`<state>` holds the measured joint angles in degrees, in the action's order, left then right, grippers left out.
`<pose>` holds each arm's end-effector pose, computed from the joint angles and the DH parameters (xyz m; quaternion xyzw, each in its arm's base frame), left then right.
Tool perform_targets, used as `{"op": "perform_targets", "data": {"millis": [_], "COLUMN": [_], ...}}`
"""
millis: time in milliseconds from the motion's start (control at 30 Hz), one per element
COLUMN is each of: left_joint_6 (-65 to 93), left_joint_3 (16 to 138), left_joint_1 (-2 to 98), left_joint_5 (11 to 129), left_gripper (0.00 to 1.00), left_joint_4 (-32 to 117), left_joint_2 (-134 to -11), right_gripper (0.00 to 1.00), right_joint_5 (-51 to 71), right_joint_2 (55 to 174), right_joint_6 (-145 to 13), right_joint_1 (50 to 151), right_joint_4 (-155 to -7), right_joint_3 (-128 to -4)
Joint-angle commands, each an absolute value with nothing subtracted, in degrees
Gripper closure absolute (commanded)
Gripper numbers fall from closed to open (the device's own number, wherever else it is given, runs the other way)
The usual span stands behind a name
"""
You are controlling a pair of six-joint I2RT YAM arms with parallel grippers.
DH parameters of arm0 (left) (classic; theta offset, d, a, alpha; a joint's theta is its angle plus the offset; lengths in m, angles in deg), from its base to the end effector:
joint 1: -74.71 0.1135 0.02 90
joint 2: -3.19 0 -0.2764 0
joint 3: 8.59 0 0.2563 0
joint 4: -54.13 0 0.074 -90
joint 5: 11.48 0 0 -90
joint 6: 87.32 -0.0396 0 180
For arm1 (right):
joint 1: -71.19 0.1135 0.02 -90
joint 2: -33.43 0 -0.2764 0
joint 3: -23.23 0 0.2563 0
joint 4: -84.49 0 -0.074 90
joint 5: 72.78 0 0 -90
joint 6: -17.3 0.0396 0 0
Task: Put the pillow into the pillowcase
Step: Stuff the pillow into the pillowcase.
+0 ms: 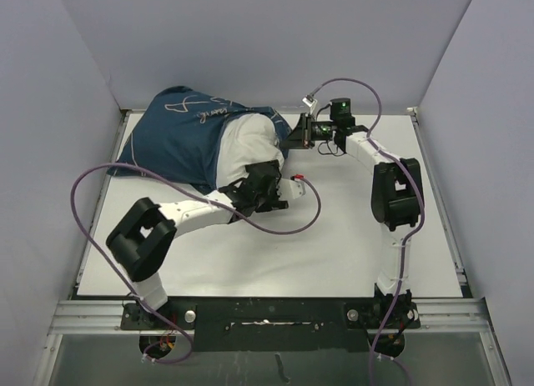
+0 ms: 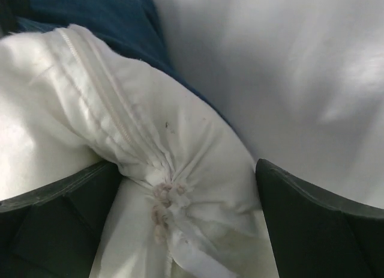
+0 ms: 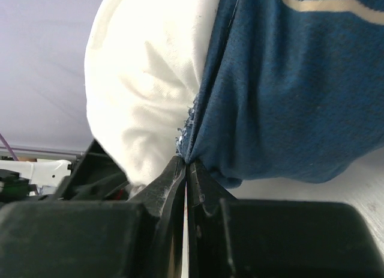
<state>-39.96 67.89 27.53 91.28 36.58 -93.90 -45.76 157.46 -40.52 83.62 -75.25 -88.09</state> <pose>0.2664 -0.2747 0.2280 0.5966 0.6673 0.0827 0.4380 0.4825 0.1425 0.2361 -0.1172 0.7810 0.5791 0.2024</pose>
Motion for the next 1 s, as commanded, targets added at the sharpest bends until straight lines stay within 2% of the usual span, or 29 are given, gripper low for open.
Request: {"op": "perform_targets", "data": {"millis": [0, 33, 100, 133, 167, 267, 400, 533, 700, 967], "left_joint_6": [-49.3, -47.6, -39.3, -33.6, -28.0, -15.1, -7.4, -4.7, 0.2, 16.3], "left_joint_3": [71.7, 73.0, 77.1, 79.4, 82.0, 86.5, 89.8, 90.2, 95.0, 105.1], "left_joint_1": [30.6, 31.6, 34.7, 37.1, 39.4, 45.2, 49.0, 50.9, 52.1, 56.2], "left_joint_5": [111.2, 111.9, 110.2, 109.0, 106.5, 95.9, 86.8, 85.9, 84.6, 80.4], "left_gripper": [0.14, 0.28, 0.73, 0.91, 0.99, 1.00, 1.00, 1.00, 1.00, 1.00], "left_joint_4": [51.8, 51.4, 45.9, 42.2, 38.5, 32.1, 29.5, 31.0, 30.1, 27.8], "left_joint_2": [-102.0, -103.1, -103.5, -103.4, -103.0, -101.8, -102.5, -104.8, -111.8, -118.3], "right_gripper": [1.00, 1.00, 1.00, 1.00, 1.00, 1.00, 1.00, 1.00, 1.00, 1.00], "right_joint_5": [-49.7, -50.2, -51.3, -51.9, -52.7, -55.4, -57.1, -58.5, -61.7, -64.6], "right_joint_2": [151.1, 151.0, 150.6, 150.3, 150.0, 149.6, 149.4, 148.8, 147.9, 143.5], "right_joint_6": [-40.6, -40.4, -40.0, -39.6, -38.9, -36.4, -34.6, -33.6, -20.8, -19.8], "right_joint_1": [83.3, 83.1, 82.6, 82.2, 81.7, 80.6, 79.8, 79.7, 80.4, 83.5], "right_joint_4": [-78.2, -78.7, -79.7, -80.5, -81.6, -85.6, -88.9, -91.2, -107.0, -109.9], "right_joint_3": [-87.5, -87.3, -86.8, -86.4, -85.8, -84.2, -82.8, -82.0, -78.8, -71.8]}}
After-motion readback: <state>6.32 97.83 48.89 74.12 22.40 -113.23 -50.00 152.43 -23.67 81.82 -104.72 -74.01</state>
